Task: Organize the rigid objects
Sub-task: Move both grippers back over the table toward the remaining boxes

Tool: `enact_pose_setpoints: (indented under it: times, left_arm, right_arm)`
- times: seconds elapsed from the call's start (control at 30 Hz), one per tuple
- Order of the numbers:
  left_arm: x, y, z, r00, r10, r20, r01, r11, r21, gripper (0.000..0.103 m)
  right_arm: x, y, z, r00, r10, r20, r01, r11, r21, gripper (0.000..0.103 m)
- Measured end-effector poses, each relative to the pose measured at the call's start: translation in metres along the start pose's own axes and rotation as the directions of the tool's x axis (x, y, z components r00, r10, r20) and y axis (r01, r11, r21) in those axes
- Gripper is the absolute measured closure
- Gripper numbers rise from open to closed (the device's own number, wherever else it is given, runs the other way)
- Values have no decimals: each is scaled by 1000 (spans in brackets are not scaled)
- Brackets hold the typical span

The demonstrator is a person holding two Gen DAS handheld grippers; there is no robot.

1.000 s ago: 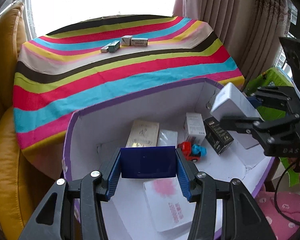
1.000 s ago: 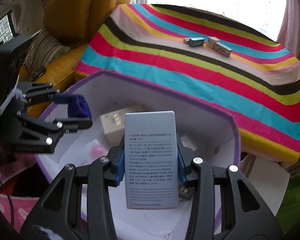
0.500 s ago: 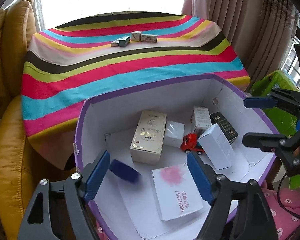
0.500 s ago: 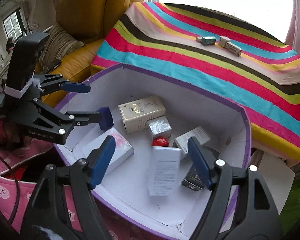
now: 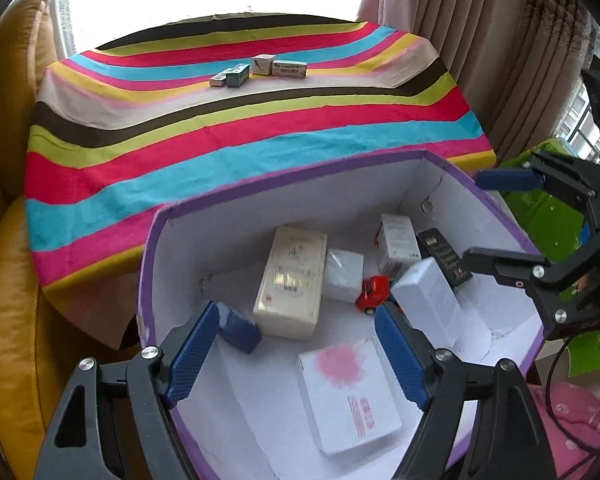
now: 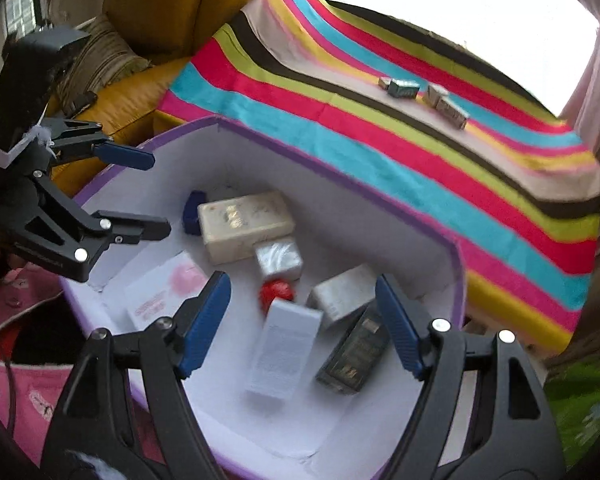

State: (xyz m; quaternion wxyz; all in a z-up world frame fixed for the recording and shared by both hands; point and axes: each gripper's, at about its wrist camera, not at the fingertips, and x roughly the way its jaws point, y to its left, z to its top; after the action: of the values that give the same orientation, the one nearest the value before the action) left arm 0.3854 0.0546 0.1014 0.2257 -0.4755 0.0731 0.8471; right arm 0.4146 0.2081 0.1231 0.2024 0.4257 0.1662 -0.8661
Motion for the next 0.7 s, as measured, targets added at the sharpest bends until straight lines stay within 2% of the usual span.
enact_pose_setpoints:
  times: [0.13, 0.23, 0.3, 0.47, 0.6, 0.7]
  left_arm:
    - [13, 7, 29, 1000, -11, -21, 11, 1000, 1, 22]
    - [23, 16, 61, 1000, -12, -2, 12, 1000, 15, 22]
    - [35, 26, 89, 1000, 13, 21, -14, 999, 31, 22]
    - [94, 75, 165, 995, 94, 41, -94, 996, -7, 22]
    - [141, 102, 199, 992, 118, 40, -119, 993, 17, 22]
    - [178, 117, 213, 992, 125, 11, -126, 992, 31, 22]
  right_arm:
    - [9, -17, 26, 999, 10, 36, -10, 1000, -1, 25]
    - [28, -31, 49, 999, -23, 41, 23, 1000, 1, 23]
    - [43, -41, 62, 998, -40, 38, 40, 999, 5, 22]
    - [98, -98, 101, 999, -36, 10, 34, 991, 130, 22]
    - [132, -151, 123, 994, -107, -5, 105, 964, 246, 22]
    - [161, -189, 137, 989, -141, -37, 145, 944, 295, 22]
